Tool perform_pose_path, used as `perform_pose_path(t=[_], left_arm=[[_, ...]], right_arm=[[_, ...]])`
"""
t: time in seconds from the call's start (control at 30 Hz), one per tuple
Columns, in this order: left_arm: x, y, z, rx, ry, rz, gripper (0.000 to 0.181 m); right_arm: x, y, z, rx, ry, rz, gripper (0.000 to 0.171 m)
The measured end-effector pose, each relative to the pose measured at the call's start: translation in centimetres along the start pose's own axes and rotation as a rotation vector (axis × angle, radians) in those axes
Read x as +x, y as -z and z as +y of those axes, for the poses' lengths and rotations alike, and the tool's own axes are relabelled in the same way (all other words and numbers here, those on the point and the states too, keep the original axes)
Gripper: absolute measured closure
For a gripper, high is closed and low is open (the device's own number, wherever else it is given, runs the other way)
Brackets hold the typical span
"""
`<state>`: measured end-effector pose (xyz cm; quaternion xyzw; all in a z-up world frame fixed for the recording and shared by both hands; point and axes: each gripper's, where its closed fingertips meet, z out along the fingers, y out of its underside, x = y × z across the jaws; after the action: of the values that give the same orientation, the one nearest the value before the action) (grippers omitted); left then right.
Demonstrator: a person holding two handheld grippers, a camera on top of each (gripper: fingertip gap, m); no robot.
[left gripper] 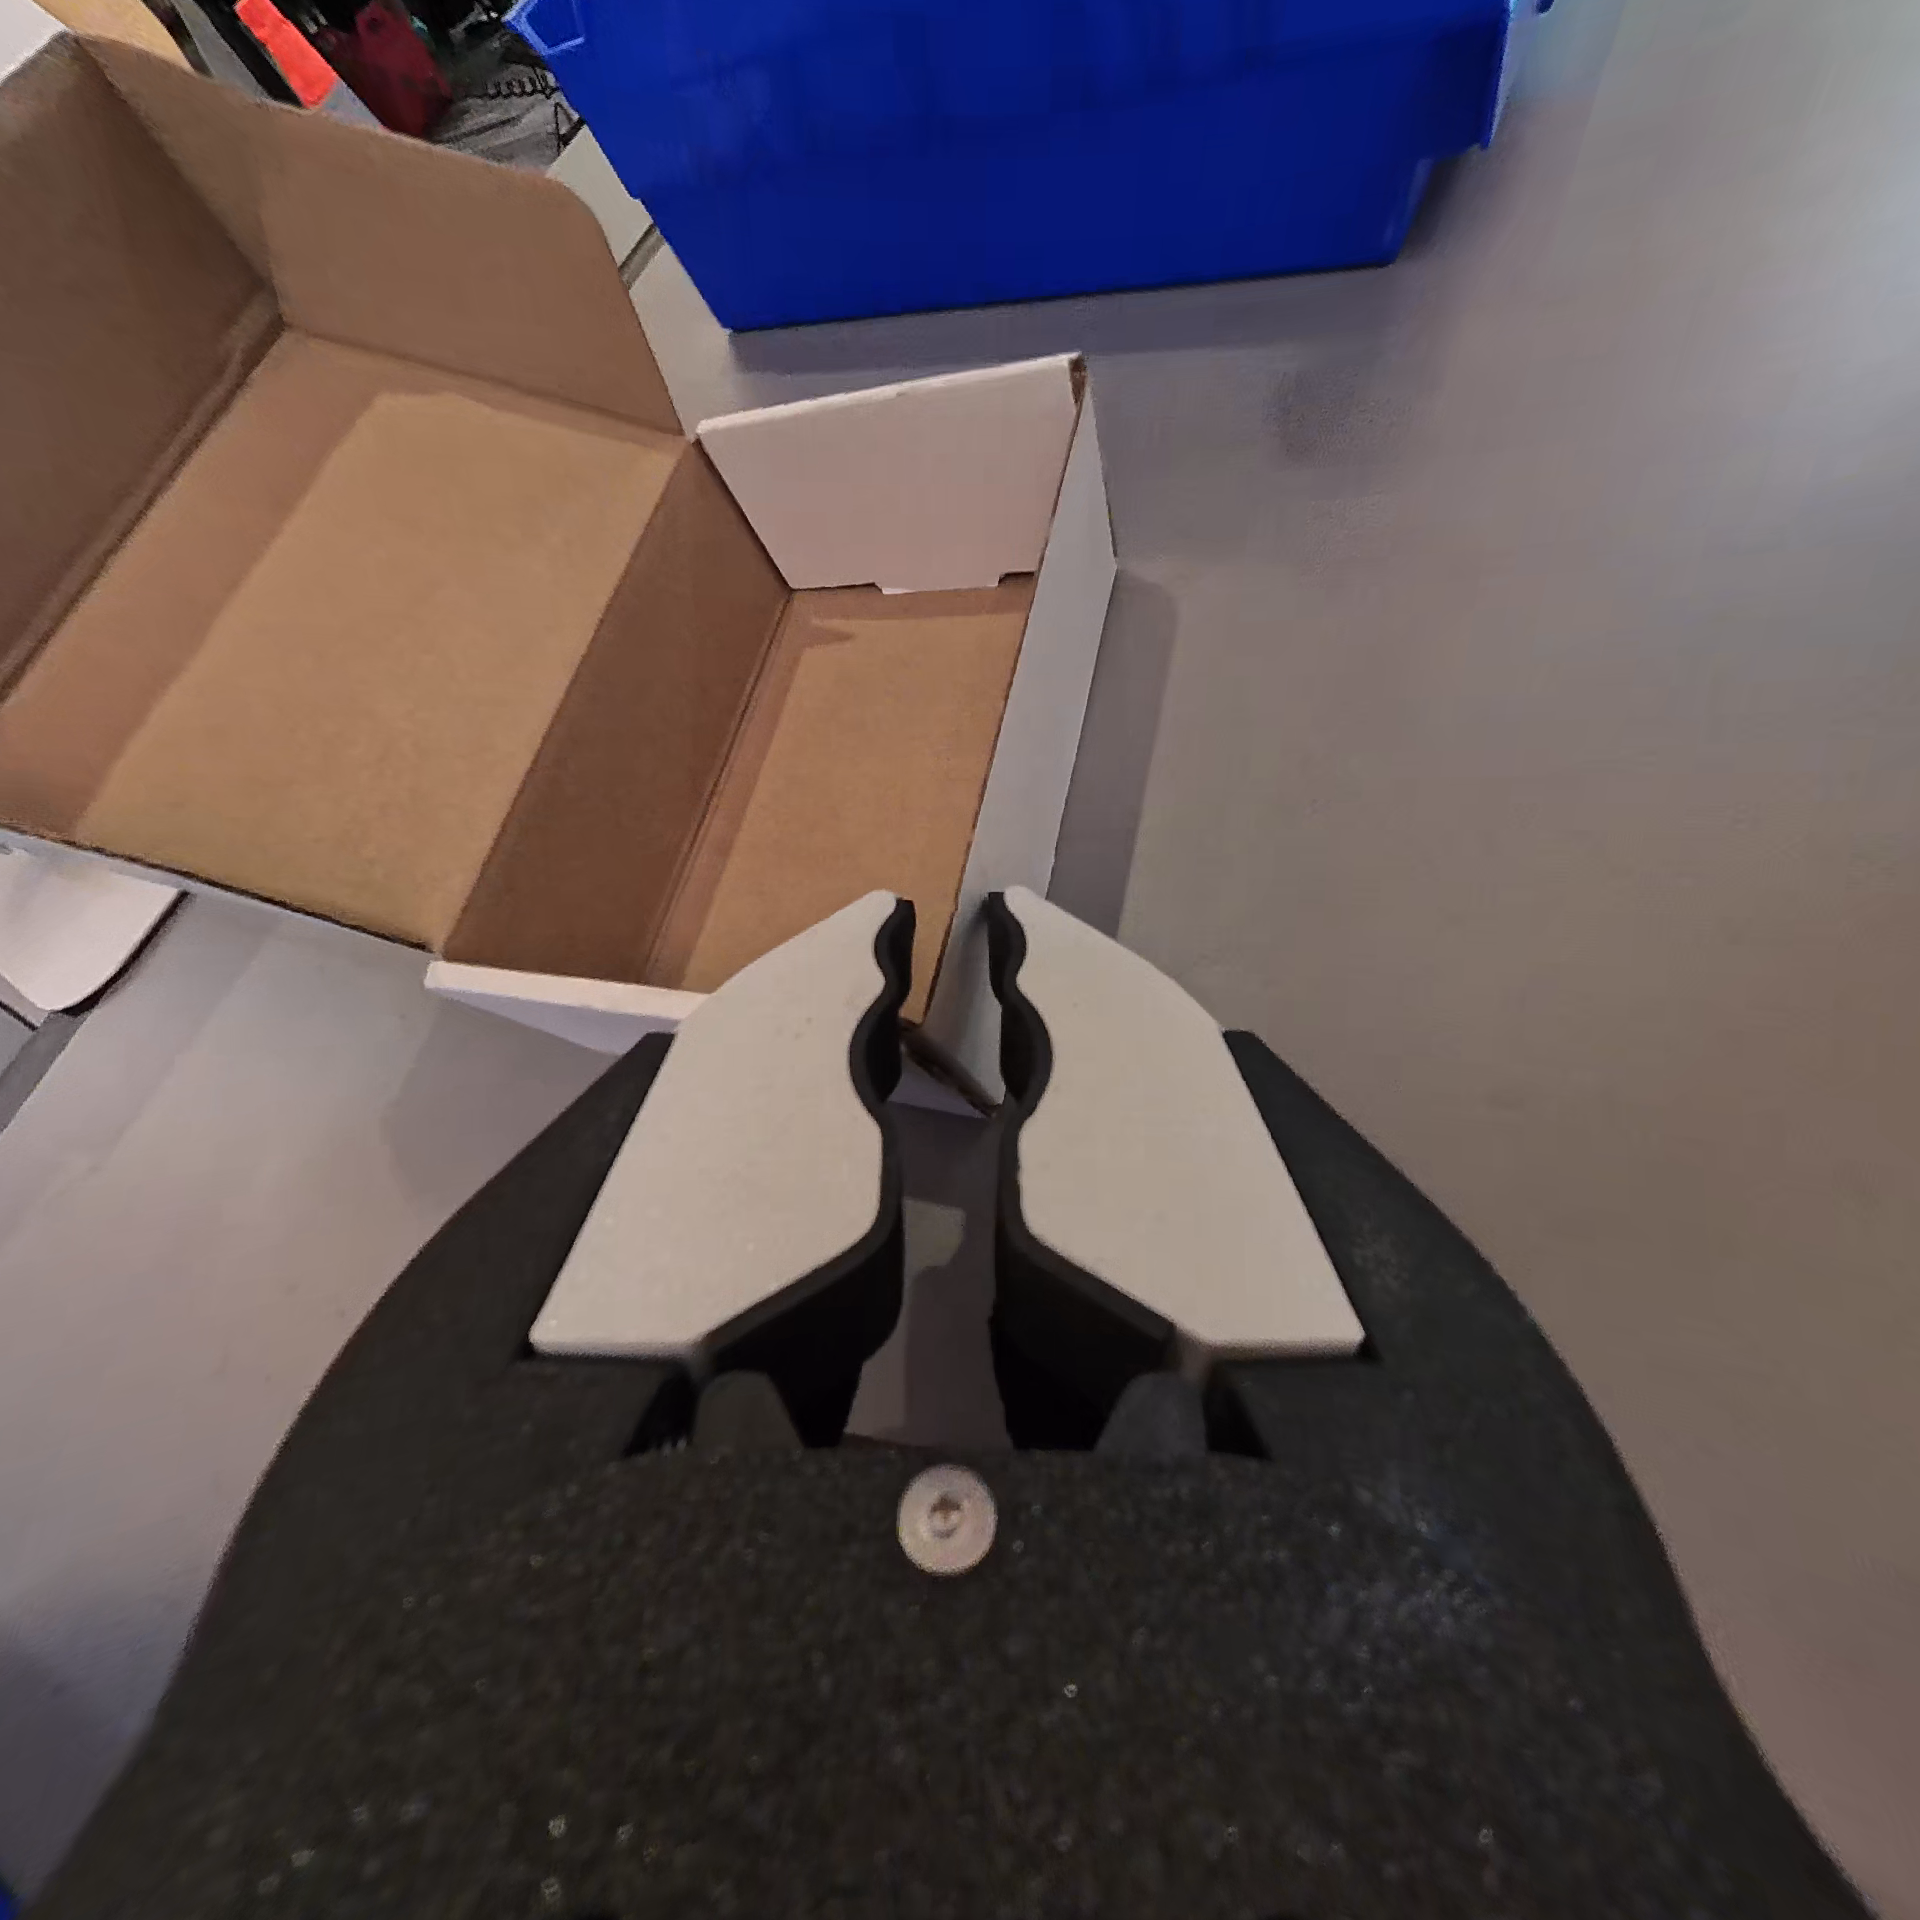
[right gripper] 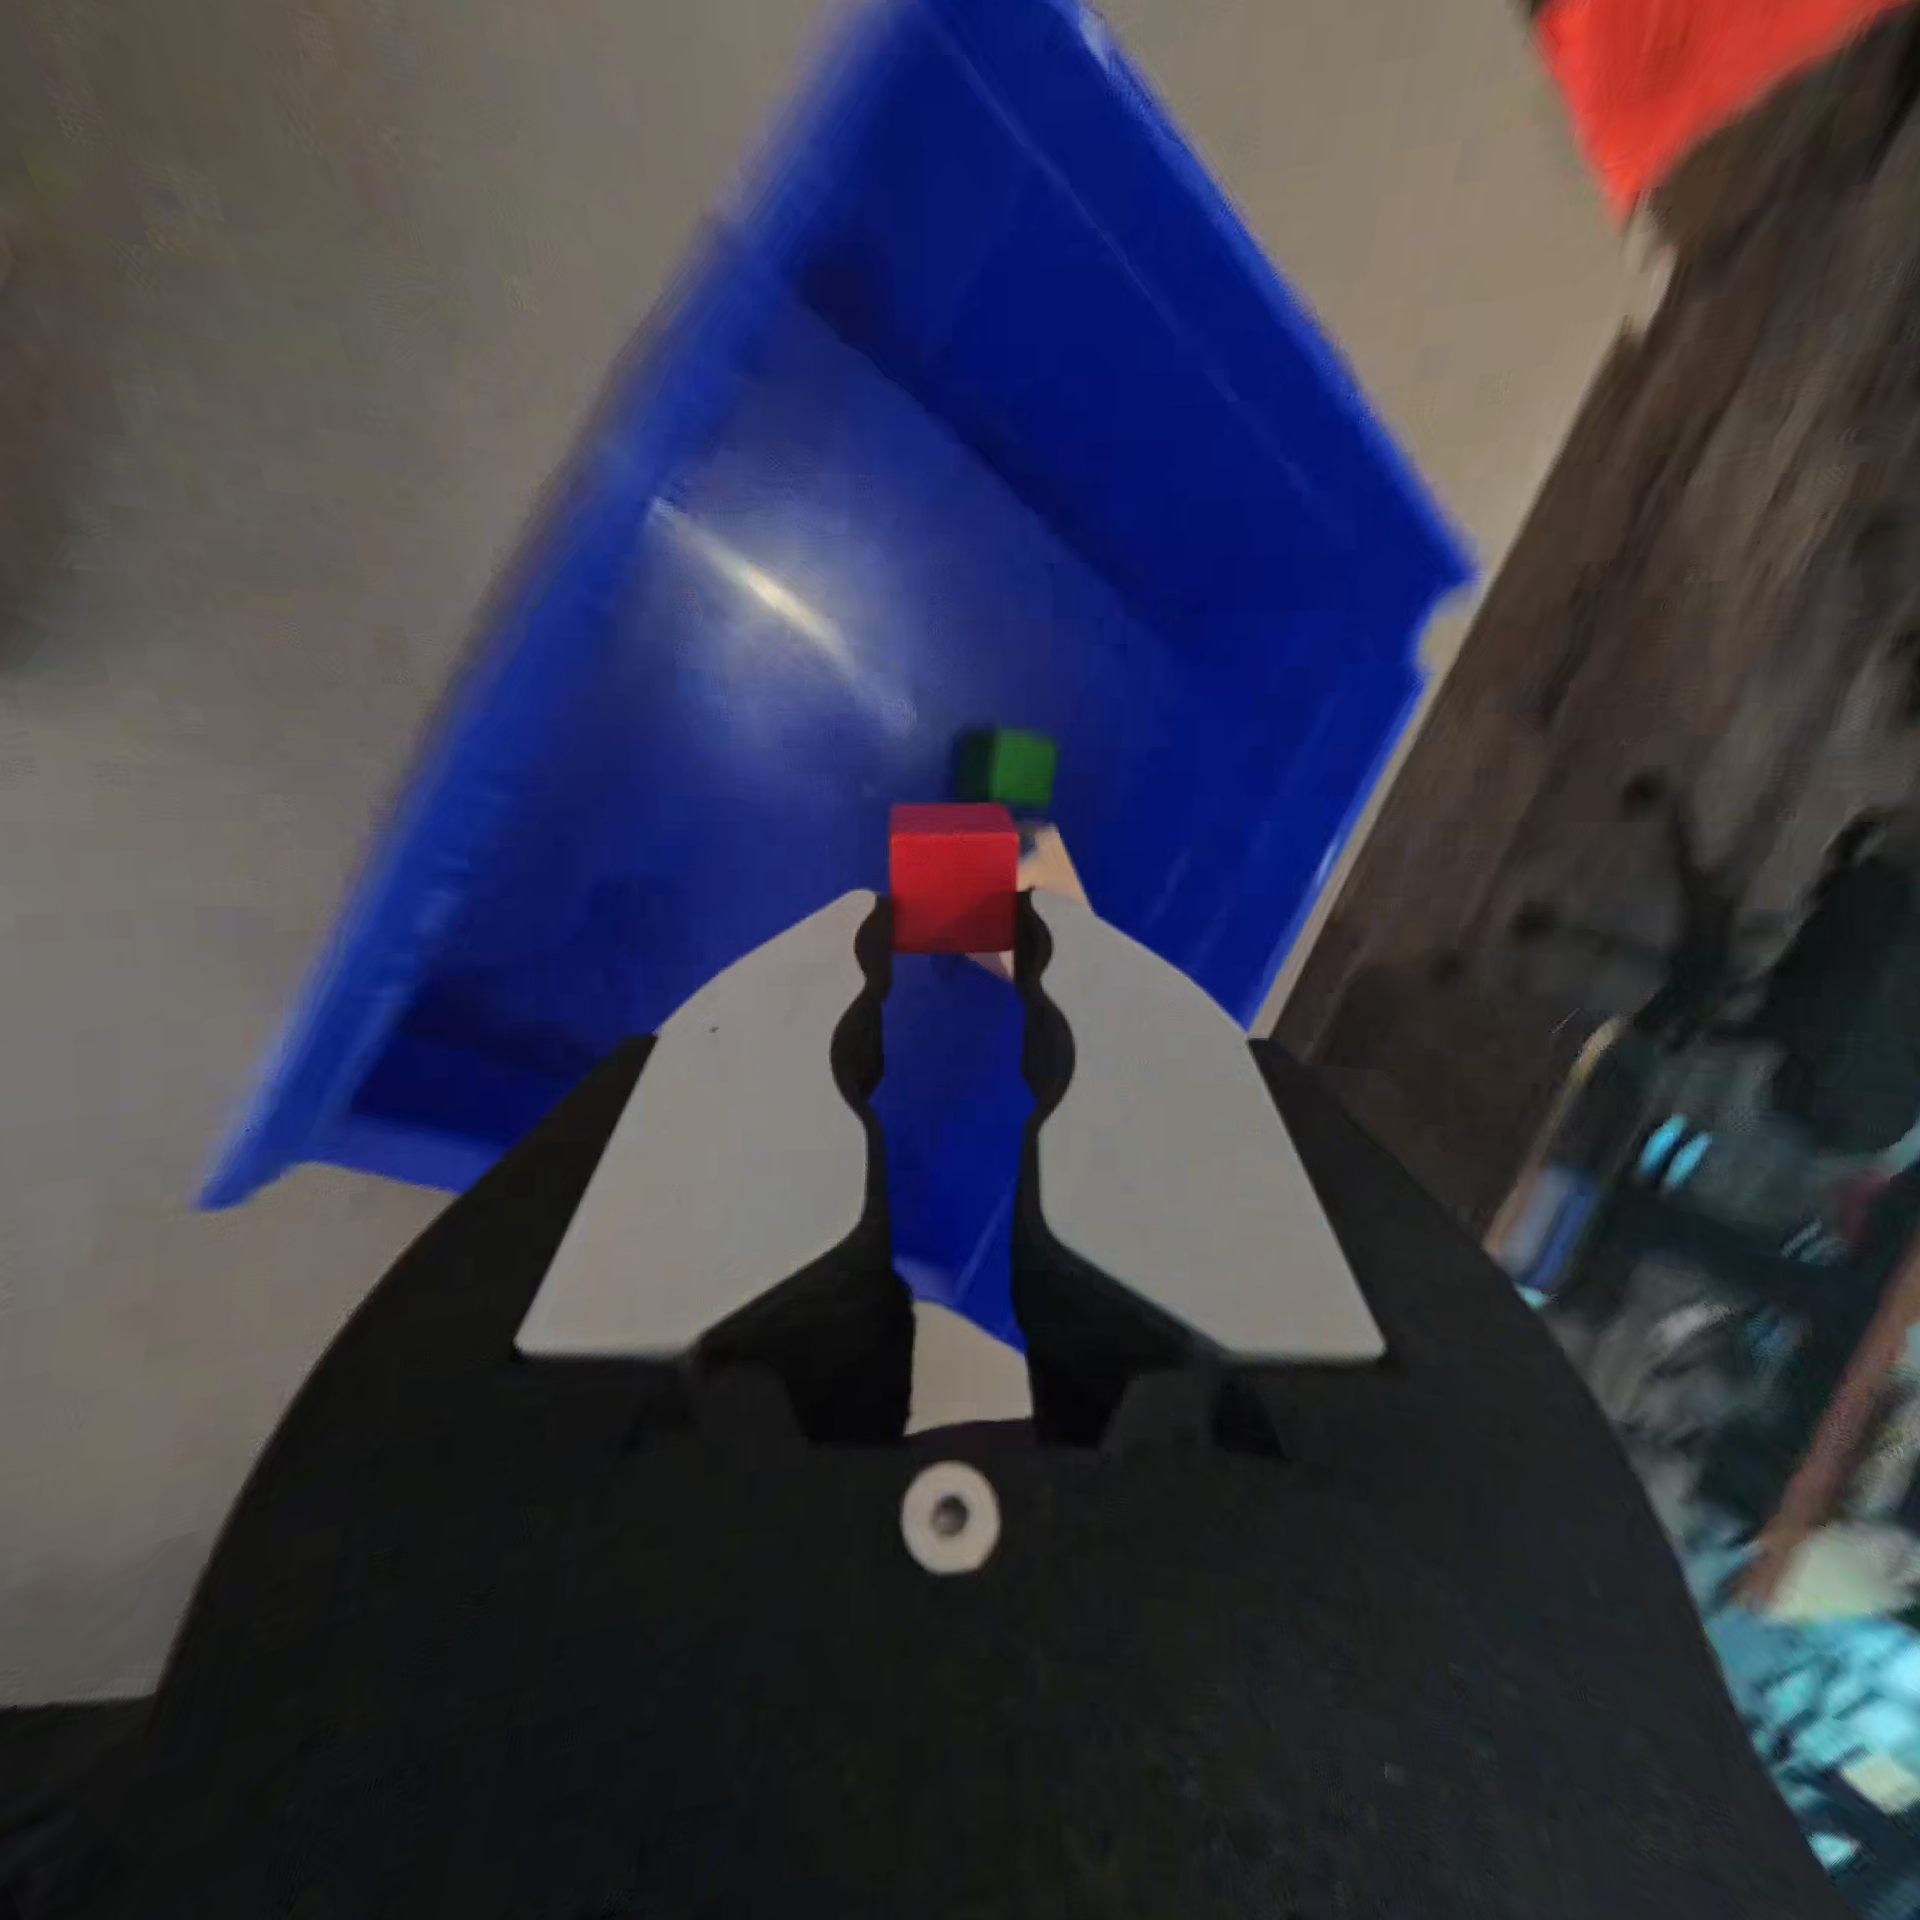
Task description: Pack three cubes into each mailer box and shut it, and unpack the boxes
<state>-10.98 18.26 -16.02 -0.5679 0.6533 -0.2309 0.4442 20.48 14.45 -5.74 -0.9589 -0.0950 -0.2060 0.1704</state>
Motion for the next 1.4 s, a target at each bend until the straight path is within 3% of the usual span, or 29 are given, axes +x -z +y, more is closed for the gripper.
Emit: perform_pose_path(t=[0.1, 0.2, 0.43, 0.53, 0.6, 0.7, 0.8, 0.87, 0.97, 1.1, 1.23, 1.3, 1.4], left_arm=[[0.1, 0.0, -0.1, 0.0, -0.009, -0.005, 0.168], [0.0, 0.0, 0.0, -0.002, -0.023, -0.011, 0.169], [-0.1, 0.1, 0.2, -0.024, -0.021, -0.003, 0.167], [-0.2, 0.2, 0.3, -0.035, -0.04, -0.009, 0.167], [-0.4, 0.3, 0.5, -0.053, -0.049, -0.013, 0.165], [-0.9, 0.9, -0.1, -0.038, -0.03, -0.02, 0.159], [-1.3, 2.4, -3.0, 0.081, 0.069, -0.039, 0.144], [-3.2, 4.0, -5.4, 0.209, 0.248, -0.08, 0.144], [-8.7, 4.8, -5.5, 0.21, 0.524, -0.203, 0.144], [-15.2, 3.2, -2.8, 0.049, 0.732, -0.318, 0.135], [-16.2, 0.7, -2.0, 0.035, 0.917, -0.228, 0.146], [-15.3, -0.1, -2.9, 0.059, 0.901, -0.152, 0.154], [-14.6, 0.0, -3.6, 0.067, 0.809, -0.19, 0.166]], right_arm=[[0.6, -5.7, 7.5, -0.223, -0.22, -0.13, 0.149], [0.1, -9.3, 11.2, -0.315, -0.269, -0.159, 0.149], [-1.7, -10.9, 11.4, -0.302, -0.27, -0.182, 0.149], [-0.9, -10.7, 11.5, -0.283, -0.253, -0.102, 0.136], [-0.6, -8.8, 10.1, -0.179, -0.278, -0.052, 0.129], [-2.3, -4.0, 4.4, 0.146, -0.331, -0.063, 0.127], [-9.0, 1.6, -3.2, 0.528, -0.311, -0.297, 0.128], [-13.1, 4.2, -7.2, 0.665, -0.287, -0.427, 0.126], [-14.1, 3.6, -11.4, 0.664, -0.252, -0.351, 0.118], [-13.7, -0.7, -14.6, 0.535, -0.324, -0.322, 0.128], [-16.1, -3.8, -15.1, 0.412, -0.331, -0.441, 0.136], [-16.7, -4.1, -15.2, 0.419, -0.325, -0.448, 0.155], [-16.3, -3.3, -15.2, 0.5, -0.307, -0.342, 0.162]])
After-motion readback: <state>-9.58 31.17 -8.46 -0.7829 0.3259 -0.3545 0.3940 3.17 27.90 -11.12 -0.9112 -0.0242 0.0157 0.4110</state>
